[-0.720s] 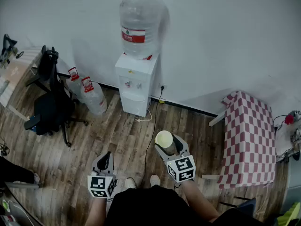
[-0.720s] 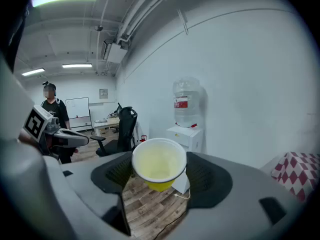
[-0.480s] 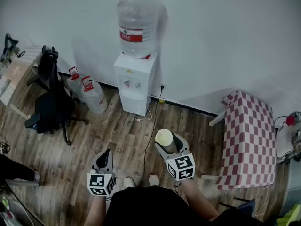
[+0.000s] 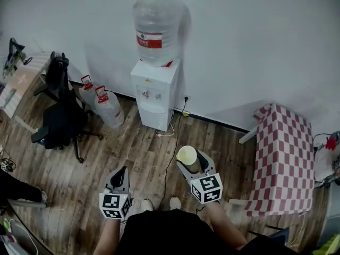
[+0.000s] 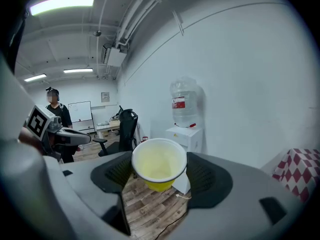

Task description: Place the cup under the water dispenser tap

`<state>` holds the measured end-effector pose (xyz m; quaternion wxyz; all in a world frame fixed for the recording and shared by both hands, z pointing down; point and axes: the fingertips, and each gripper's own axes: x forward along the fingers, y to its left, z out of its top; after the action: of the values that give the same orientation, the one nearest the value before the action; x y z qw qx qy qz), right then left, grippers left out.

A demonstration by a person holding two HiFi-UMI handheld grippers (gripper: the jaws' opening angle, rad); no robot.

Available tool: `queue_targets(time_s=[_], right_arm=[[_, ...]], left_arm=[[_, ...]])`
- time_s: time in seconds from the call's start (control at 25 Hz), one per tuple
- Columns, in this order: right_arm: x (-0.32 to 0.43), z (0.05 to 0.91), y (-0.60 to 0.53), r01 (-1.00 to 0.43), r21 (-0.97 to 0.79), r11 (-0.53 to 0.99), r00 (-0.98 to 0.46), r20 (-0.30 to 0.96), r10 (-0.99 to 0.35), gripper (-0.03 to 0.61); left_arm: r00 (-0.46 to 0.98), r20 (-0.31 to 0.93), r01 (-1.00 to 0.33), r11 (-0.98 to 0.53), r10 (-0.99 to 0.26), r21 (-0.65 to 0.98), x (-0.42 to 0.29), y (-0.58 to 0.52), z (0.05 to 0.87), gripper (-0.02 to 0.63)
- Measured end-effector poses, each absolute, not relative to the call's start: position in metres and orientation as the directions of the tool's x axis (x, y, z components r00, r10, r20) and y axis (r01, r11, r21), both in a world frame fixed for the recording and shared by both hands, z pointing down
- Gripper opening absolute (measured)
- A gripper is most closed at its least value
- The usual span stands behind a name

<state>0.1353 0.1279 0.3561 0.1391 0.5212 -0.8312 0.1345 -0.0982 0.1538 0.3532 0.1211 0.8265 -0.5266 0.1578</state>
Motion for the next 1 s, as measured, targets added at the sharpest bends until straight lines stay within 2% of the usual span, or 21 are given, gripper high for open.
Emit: queue_targets(time_s=[1.0], right_arm=[[0.171,0.389,0.146,-0.834,-0.146,0.532,-0.544,0.388,-0.744,0.348]], left_arm=[[0.309,0.439,-0.942,-0.336,-0.844,0.018,-0.038,0.193,0.370,0.014]])
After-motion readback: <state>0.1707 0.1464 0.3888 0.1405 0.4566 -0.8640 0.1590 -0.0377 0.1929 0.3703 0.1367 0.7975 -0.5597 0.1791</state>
